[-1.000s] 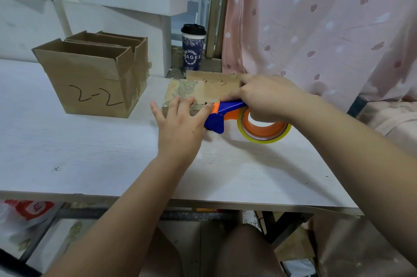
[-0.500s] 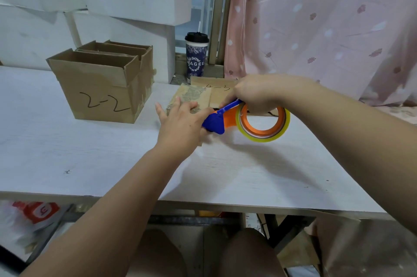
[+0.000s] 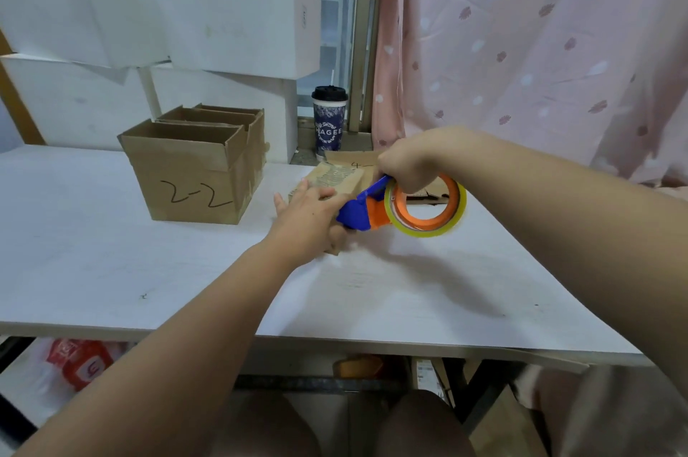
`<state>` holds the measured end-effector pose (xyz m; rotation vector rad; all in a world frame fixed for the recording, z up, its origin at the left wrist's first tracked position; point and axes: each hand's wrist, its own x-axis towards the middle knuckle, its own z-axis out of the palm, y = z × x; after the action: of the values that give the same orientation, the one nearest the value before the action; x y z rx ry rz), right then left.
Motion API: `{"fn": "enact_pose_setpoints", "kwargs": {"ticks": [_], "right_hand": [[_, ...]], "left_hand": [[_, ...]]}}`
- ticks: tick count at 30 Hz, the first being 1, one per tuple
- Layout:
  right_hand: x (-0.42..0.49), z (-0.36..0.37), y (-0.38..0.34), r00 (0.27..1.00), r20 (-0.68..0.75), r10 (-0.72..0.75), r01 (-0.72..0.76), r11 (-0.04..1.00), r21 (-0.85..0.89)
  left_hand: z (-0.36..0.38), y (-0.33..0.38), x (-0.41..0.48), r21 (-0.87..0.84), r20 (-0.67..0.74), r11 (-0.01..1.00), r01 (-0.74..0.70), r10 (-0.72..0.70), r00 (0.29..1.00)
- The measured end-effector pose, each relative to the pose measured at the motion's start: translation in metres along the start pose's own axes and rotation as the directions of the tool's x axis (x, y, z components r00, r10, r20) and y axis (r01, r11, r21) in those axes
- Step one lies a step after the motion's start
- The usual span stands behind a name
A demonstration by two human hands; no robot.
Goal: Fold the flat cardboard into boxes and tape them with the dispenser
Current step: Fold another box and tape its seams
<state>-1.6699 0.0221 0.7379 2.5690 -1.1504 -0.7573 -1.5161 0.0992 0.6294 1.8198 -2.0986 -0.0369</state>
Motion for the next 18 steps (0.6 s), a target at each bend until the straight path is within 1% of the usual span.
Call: {"fn": "enact_pose_setpoints", "kwargs": {"ticks": [2,3,6,10,12,14,16,18], "right_hand": [[0.003,-0.003,-0.006,0.997,0.08,0.011,-0.011,1.0,-0.005],[0.005,-0.002,-0.008,0.995,0.099,0.011,-0.011,1.0,0.001],[0.005,0.0,0.001,0.993,0.115,0.034,-0.042,0.996,0.074],[0.004,0.014,0.003,0.979,0.202,0.008,-0.031,0.993,0.11],[0.004,0.024,0.004,0.975,0.222,-0.018,-0.033,0.974,0.223],[0.0,0.036,0.008,0.972,0.233,-0.041,-0.051,0.925,0.376],[-0.003,0.051,0.01,0.966,0.243,-0.09,-0.057,0.842,0.536],[-0.007,0.067,0.01,0.959,0.242,-0.15,-0.056,0.733,0.678]], "left_hand": [[0.006,-0.002,-0.002,0.021,0.042,1.0,-0.011,0.01,0.999],[0.011,-0.004,-0.004,0.036,0.041,0.999,-0.017,0.016,0.999],[0.015,-0.006,-0.001,0.011,-0.009,1.0,-0.022,0.022,1.0],[0.007,-0.006,-0.001,-0.018,0.069,0.999,-0.05,0.051,0.996],[-0.002,-0.008,-0.002,-0.103,0.101,0.993,-0.061,0.071,0.992],[-0.012,-0.01,-0.003,-0.161,0.1,0.984,-0.081,0.098,0.99],[-0.018,-0.01,-0.002,-0.178,0.093,0.978,-0.111,0.129,0.987],[-0.02,-0.01,-0.002,-0.198,0.09,0.976,-0.091,0.111,0.99]]}}
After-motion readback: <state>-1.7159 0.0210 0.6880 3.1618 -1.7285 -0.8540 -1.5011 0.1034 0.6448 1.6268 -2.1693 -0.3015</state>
